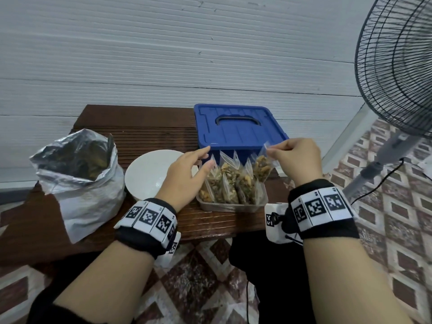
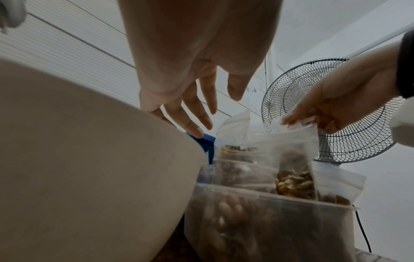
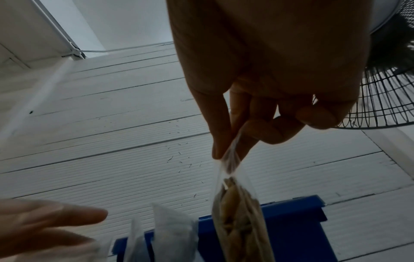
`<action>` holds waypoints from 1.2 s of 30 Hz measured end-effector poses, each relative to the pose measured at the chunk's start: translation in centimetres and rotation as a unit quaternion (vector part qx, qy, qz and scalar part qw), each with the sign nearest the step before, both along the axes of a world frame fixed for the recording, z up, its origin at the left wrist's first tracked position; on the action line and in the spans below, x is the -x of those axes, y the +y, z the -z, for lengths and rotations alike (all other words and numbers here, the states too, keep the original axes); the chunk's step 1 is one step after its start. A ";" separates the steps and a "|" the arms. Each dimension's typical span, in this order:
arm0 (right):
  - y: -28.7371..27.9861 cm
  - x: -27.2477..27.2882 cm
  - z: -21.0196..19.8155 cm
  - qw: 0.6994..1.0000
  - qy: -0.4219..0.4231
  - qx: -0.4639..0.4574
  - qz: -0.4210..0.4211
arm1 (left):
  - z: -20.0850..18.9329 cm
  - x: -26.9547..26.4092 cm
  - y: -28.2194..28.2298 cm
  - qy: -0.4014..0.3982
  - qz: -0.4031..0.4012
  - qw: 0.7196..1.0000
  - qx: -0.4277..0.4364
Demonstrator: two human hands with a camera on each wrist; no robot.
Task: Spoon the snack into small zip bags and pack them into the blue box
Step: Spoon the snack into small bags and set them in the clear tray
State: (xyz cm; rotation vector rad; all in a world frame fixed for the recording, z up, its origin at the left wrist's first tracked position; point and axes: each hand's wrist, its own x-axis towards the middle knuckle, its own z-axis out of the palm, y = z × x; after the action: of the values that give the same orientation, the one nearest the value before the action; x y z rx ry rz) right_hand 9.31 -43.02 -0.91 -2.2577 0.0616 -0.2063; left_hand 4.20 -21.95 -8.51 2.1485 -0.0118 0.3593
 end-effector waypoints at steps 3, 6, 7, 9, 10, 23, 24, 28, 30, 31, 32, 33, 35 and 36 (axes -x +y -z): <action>0.4 -0.6 0.4 1.000 -0.009 -0.002 0.005 | 0.0 0.0 0.1 0.004 -0.002 1.000 0.003; 0.9 -1.2 1.2 1.000 -0.005 0.019 -0.006 | 0.0 -0.1 0.2 0.008 -0.002 1.000 0.004; 1.1 -1.3 1.6 1.000 0.004 0.029 -0.011 | 0.1 0.0 0.3 0.009 -0.002 1.000 0.002; 1.3 -1.3 2.4 0.999 0.022 0.041 -0.019 | 0.1 0.0 0.3 0.012 -0.002 1.000 -0.002; 1.4 -1.3 2.7 0.999 0.028 0.040 -0.022 | 0.1 0.0 0.3 0.015 -0.001 1.000 -0.003; 0.5 -1.1 2.5 1.000 0.025 -0.008 -0.010 | -0.1 0.1 0.9 0.042 -0.010 0.999 0.003; 0.5 -1.1 2.5 1.000 0.024 -0.014 -0.006 | -0.2 0.1 0.9 0.043 -0.012 0.999 0.002; 1.3 -0.9 1.8 0.999 -0.012 -0.029 0.005 | -0.6 0.2 1.5 0.051 -0.039 0.998 -0.001; 2.1 -0.8 1.2 0.998 -0.050 -0.034 0.005 | -0.6 0.3 2.3 0.057 -0.065 0.996 0.000; 2.7 -0.7 0.9 0.997 -0.067 -0.031 0.001 | -0.7 0.3 2.9 0.060 -0.079 0.995 0.000; 3.2 -0.5 0.6 0.996 -0.083 -0.027 -0.006 | -0.7 0.4 3.4 0.067 -0.092 0.993 -0.003; 3.9 -0.2 0.4 0.995 -0.099 -0.029 -0.017 | -0.8 0.4 4.0 0.078 -0.105 0.991 -0.009; 5.4 0.6 0.2 0.990 -0.120 -0.054 -0.054 | -0.6 0.4 5.1 0.115 -0.122 0.985 -0.032; 6.2 1.0 0.3 0.987 -0.121 -0.069 -0.079 | -0.4 0.4 5.7 0.137 -0.126 0.981 -0.050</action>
State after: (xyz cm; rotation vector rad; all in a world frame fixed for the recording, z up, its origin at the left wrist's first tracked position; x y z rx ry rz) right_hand 8.27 -36.81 -1.21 -2.0721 -0.2243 -0.3789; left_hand 3.79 -16.26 -8.14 2.2876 0.4099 0.2079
